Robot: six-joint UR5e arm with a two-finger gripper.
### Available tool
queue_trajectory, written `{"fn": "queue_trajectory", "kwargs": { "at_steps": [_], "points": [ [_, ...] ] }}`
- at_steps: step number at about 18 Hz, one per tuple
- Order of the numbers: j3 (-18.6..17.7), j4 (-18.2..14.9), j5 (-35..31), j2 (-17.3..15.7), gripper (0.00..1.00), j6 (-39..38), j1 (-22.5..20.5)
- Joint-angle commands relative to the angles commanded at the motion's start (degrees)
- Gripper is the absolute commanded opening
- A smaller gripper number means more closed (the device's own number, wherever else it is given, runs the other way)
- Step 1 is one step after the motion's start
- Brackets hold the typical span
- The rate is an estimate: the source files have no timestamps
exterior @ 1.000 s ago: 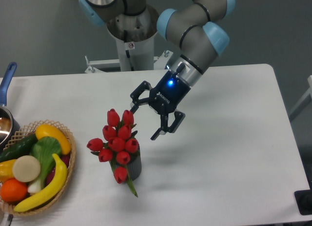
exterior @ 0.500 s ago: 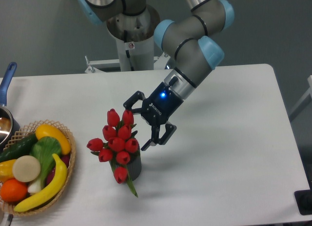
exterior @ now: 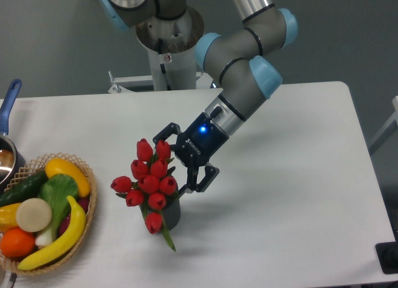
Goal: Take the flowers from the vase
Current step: 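Lower the open gripper around the tulip stems above the vase rim, then close the gripper on the tulip stems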
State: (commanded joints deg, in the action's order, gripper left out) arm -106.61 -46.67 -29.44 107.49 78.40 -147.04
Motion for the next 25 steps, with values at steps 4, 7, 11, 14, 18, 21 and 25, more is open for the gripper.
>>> {"fn": "queue_trajectory", "kwargs": {
  "at_steps": [4,7,11,14,18,21,25],
  "points": [
    [0.53,0.35,0.0,0.88,1.0,0.0,0.61],
    [0.53,0.35,0.0,0.97,1.0,0.0,0.71],
    [0.97,0.53,0.09,1.06,0.75,-0.17,0.71],
    [0.97,0.53,0.17,1.06,0.6,-0.26,0.71],
    [0.97,0.53,0.7,1.06,0.51,-0.44,0.62],
    [1.06,0.53,0.88,0.97,0.47,-0.7,0.53],
    [1.32,0.53,1.23,0.62,0.46,-1.4,0.09]
  ]
}}
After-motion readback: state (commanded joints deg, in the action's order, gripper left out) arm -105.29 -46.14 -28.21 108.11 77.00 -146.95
